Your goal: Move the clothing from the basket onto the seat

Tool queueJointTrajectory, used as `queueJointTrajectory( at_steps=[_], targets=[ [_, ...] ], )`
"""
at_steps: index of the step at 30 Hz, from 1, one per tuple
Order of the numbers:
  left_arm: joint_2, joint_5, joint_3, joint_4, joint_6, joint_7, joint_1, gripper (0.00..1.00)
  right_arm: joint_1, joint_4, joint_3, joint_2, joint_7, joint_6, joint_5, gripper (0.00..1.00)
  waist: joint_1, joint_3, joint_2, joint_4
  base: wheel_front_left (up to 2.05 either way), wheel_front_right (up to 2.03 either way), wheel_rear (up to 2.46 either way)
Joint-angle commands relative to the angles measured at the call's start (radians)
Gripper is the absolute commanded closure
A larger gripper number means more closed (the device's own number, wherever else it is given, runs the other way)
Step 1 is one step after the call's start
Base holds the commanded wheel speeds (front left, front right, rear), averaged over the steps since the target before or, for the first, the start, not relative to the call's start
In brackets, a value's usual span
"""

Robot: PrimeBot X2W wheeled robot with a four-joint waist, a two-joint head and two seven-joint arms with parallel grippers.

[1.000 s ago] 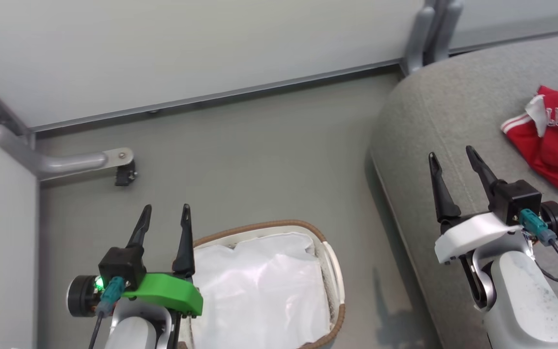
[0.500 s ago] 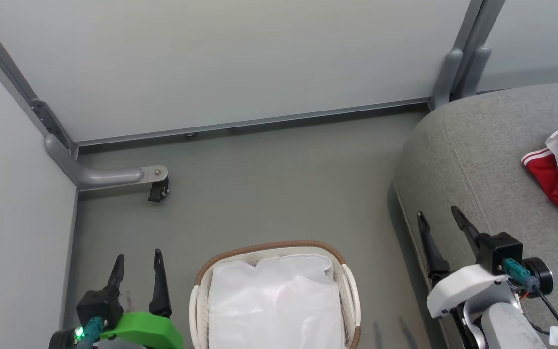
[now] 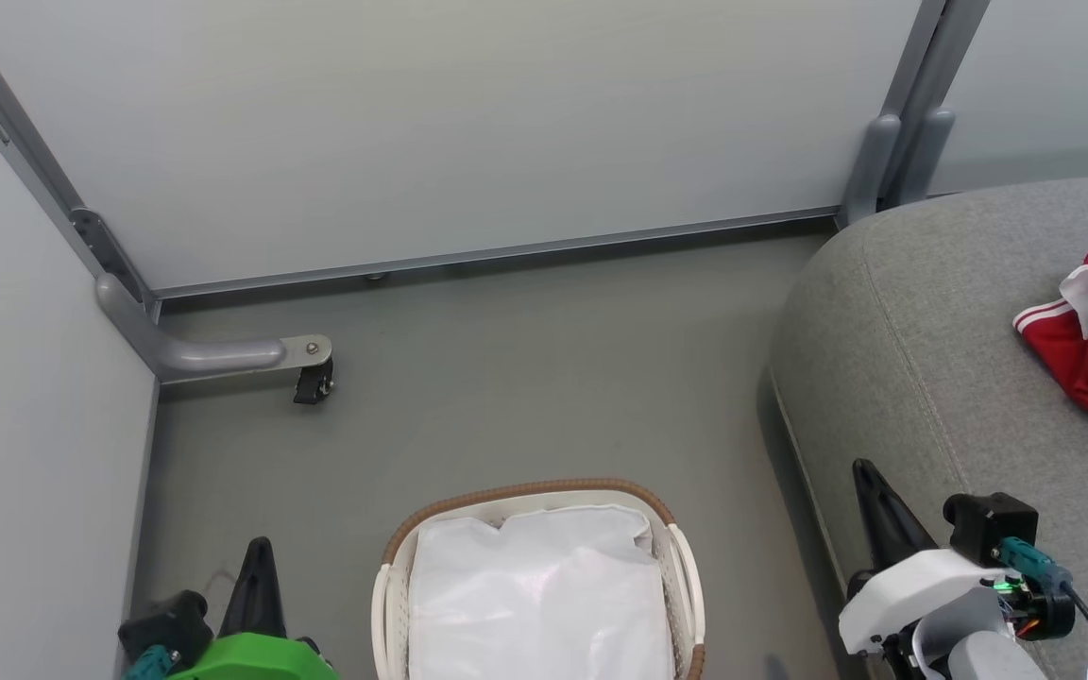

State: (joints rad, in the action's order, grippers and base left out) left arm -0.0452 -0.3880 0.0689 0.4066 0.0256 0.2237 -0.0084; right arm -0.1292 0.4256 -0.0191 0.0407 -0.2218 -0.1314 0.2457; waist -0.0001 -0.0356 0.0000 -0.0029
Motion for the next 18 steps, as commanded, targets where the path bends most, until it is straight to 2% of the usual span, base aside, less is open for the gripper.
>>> queueJointTrajectory(
  at_steps=[1, 18],
  targets=[
    [-0.002, -0.046, -0.009, -0.022, 0.005, -0.008, -0.017, 1.00, -0.013, -0.023, 0.007, 0.004, 0.009, 0.000, 0.051, 1.00, 0.0001, 0.000, 0.0000, 0.000, 0.00, 0.00, 0.00],
    [-0.003, -0.312, -0.046, -0.057, 0.028, -0.081, -0.037, 1.00, -0.001, -0.065, 0.032, 0.005, 0.079, 0.000, 0.349, 1.00, 0.0001, 0.005, 0.0000, 0.000, 0.00, 0.00, 0.00]
  ],
)
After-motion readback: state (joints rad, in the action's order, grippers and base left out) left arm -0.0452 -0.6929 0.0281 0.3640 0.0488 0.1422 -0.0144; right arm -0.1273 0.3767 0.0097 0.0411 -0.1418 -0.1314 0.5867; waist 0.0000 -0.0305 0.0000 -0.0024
